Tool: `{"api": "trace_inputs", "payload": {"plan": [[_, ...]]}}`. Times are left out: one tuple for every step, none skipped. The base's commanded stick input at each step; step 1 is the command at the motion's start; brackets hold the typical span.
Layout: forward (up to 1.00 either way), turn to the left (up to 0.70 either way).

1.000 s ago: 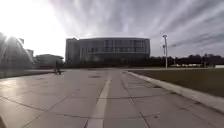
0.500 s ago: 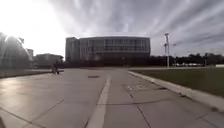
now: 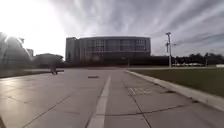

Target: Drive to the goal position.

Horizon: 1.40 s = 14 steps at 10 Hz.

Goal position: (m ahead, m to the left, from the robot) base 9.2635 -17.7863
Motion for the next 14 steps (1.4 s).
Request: {"api": "trace_inputs", "payload": {"plan": [[0.70, -0.35], [0.70, -0.35], [0.70, -0.30], [0.70, 0.00], [0.70, 0.00], [0.70, 0.00], [0.70, 0.00], [0.70, 0.00], [0.70, 0.00], [0.70, 0.00], [0.70, 0.00], [0.70, 0.00], [0.70, 0.00], [0.70, 0.00]]}}
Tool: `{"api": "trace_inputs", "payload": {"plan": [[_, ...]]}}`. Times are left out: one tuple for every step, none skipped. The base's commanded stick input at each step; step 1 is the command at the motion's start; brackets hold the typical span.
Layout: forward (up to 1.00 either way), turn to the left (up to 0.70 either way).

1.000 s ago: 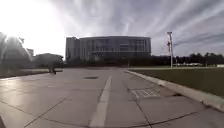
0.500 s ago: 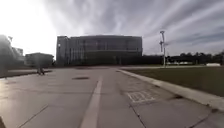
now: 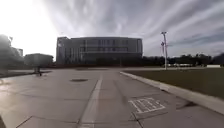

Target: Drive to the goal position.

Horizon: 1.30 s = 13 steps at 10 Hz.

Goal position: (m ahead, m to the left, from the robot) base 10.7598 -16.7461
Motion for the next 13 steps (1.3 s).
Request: {"api": "trace_inputs", "payload": {"plan": [[0.70, 0.00], [0.70, 0.00], [0.70, 0.00], [0.70, 0.00], [0.70, 0.00], [0.70, 0.00], [0.70, 0.00], [0.70, 0.00], [0.70, 0.00], [0.70, 0.00], [0.70, 0.00], [0.70, 0.00], [0.70, 0.00]]}}
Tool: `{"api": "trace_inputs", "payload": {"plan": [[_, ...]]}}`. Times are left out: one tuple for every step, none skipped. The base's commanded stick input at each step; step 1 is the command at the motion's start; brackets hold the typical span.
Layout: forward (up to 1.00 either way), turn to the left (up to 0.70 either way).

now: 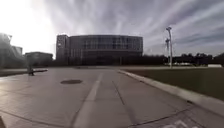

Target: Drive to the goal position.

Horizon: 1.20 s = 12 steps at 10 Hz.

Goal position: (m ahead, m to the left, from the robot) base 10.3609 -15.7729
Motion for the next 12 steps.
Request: {"api": "trace_inputs", "payload": {"plan": [[0.70, 0.00], [0.70, 0.00], [0.70, 0.00], [0.70, 0.00], [0.70, 0.00], [0.70, 0.00], [0.70, 0.00], [0.70, 0.00], [0.70, 0.00], [0.70, 0.00], [0.70, 0.00], [0.70, 0.00]]}}
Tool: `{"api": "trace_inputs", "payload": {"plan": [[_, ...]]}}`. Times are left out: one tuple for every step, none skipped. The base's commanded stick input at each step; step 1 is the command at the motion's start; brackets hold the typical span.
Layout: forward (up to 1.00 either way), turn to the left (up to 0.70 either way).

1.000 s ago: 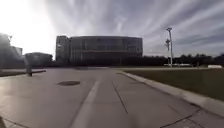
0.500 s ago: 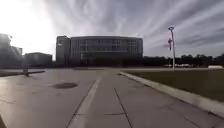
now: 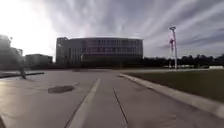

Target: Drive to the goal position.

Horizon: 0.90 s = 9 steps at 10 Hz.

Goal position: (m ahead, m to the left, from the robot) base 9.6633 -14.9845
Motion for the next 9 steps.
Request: {"api": "trace_inputs", "payload": {"plan": [[0.70, 0.00], [0.70, 0.00], [0.70, 0.00], [0.70, 0.00], [0.70, 0.00], [0.70, 0.00], [0.70, 0.00], [0.70, 0.00], [0.70, 0.00]]}}
